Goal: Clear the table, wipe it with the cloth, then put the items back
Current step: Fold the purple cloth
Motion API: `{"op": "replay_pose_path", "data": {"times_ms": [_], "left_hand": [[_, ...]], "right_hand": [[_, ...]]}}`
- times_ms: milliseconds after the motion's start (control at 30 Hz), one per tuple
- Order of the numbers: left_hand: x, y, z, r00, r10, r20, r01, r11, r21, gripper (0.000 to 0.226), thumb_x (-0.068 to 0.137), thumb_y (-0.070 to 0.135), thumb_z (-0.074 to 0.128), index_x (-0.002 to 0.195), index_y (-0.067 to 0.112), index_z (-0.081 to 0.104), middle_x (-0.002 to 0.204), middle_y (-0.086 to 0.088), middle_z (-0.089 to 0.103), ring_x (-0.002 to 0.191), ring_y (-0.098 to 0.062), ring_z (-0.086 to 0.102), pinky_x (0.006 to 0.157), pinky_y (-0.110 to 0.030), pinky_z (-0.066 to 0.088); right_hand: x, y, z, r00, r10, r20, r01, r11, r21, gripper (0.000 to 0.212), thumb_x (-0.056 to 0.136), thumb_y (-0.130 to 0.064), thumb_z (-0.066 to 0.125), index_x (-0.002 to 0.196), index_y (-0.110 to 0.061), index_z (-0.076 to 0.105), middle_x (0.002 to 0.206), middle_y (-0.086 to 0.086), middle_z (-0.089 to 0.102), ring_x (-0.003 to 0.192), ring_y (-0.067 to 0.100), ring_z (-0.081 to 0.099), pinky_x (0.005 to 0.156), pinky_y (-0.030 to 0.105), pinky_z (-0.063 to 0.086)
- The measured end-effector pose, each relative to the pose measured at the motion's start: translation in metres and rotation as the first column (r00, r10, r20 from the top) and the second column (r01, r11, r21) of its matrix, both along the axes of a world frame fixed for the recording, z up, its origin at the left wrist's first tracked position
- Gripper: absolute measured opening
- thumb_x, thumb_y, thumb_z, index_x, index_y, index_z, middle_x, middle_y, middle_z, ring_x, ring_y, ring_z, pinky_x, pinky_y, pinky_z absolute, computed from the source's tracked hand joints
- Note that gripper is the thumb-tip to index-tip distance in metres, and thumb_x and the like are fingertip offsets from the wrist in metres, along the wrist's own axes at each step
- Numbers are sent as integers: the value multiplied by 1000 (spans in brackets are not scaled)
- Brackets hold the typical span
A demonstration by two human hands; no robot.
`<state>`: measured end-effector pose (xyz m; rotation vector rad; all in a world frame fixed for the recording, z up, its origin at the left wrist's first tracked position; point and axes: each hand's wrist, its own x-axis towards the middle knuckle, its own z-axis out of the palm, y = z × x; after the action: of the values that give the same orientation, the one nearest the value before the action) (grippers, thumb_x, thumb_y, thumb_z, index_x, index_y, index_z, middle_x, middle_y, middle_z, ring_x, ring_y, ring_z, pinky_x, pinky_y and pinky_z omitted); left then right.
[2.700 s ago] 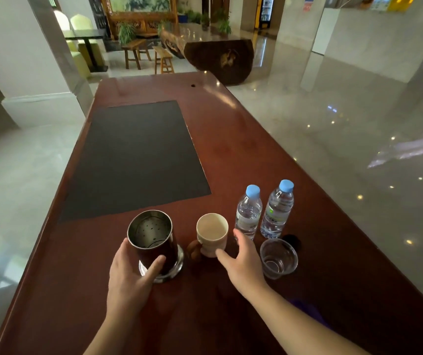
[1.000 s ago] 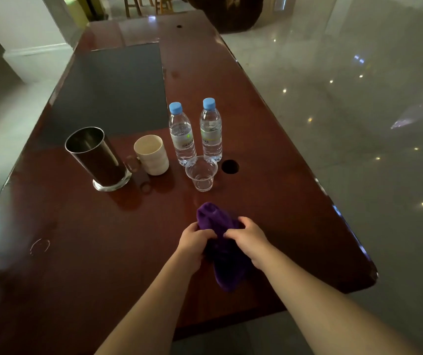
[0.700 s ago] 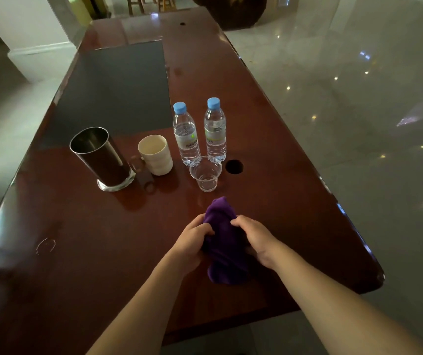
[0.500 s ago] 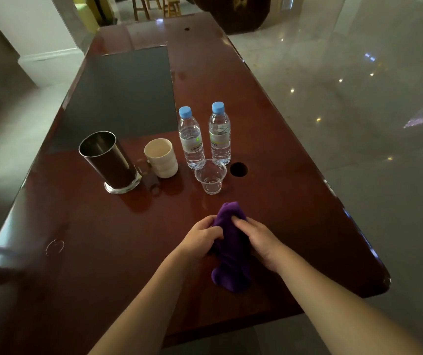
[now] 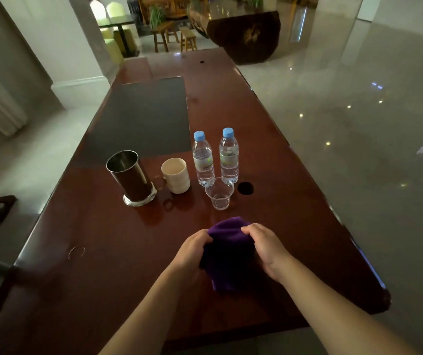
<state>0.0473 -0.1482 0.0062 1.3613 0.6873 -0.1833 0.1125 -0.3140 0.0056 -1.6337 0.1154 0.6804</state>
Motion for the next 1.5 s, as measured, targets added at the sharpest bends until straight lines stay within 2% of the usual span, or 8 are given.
{"op": "replay_pose_path", "data": {"times_ms": [133,333,467,700,833,1167,1367,1500], "left_hand": [[-14,-1,12,994,-26,102,23,999,26,27,94,7,43,97,14,69,88,-11,71,79,-23,66,62,-29,50],[-27,-3,18,984,-56,168,69,995,-72,17,84,32,67,100,29,71,97,-1,72,85,-12,70,70,-33,55],[-38,-2,8,979,65,191,32,886,-462,81,72,68,66,132,15,58,134,-16,60,126,-34,54,112,-53,33],[-45,-15,-1,963,37,267,85,899,-429,72,68,61,74,124,18,63,125,-12,66,108,-28,65,85,-40,47],[-42,-12,7,928,117,355,14,938,-347,50,70,11,77,116,5,60,95,-13,71,77,-24,69,58,-33,51],[-32,-17,16,892,239,385,-168,963,-209,23,100,9,45,114,14,63,104,-13,72,98,-30,66,88,-48,53],[-22,-18,31,908,263,326,-149,930,-337,21,100,32,48,117,33,60,106,-5,74,91,-25,73,62,-38,58],[-22,-16,35,971,182,157,-78,856,-510,52,86,53,60,128,23,61,123,-16,67,108,-34,67,75,-44,58]], "right_hand": [[-4,-2,29,988,84,131,-77,995,-60,19,84,-31,57,68,-20,61,67,-1,59,73,18,56,70,35,41],[-2,-6,62,961,107,-254,-20,947,322,29,89,-25,56,107,-7,69,100,15,75,85,28,74,74,35,56],[-5,-5,68,942,100,-321,54,897,439,38,91,-39,60,118,-13,69,113,14,73,99,29,72,75,38,56],[-15,2,61,962,90,-259,51,869,492,41,99,-37,51,124,-7,63,120,19,69,110,33,67,97,49,48],[-17,-5,57,980,195,39,-199,948,249,24,99,-33,54,112,-18,67,113,12,72,106,27,69,97,42,51],[-12,-20,66,642,643,418,-419,750,-511,31,71,-41,71,83,-14,63,78,2,70,73,19,65,69,38,50],[-16,-21,73,920,391,22,-371,850,373,29,74,-13,74,103,-9,73,103,16,71,94,31,70,82,36,55],[-20,-18,69,933,335,-134,-199,787,584,39,81,-27,73,119,-20,71,126,14,67,114,32,65,86,38,56]]}}
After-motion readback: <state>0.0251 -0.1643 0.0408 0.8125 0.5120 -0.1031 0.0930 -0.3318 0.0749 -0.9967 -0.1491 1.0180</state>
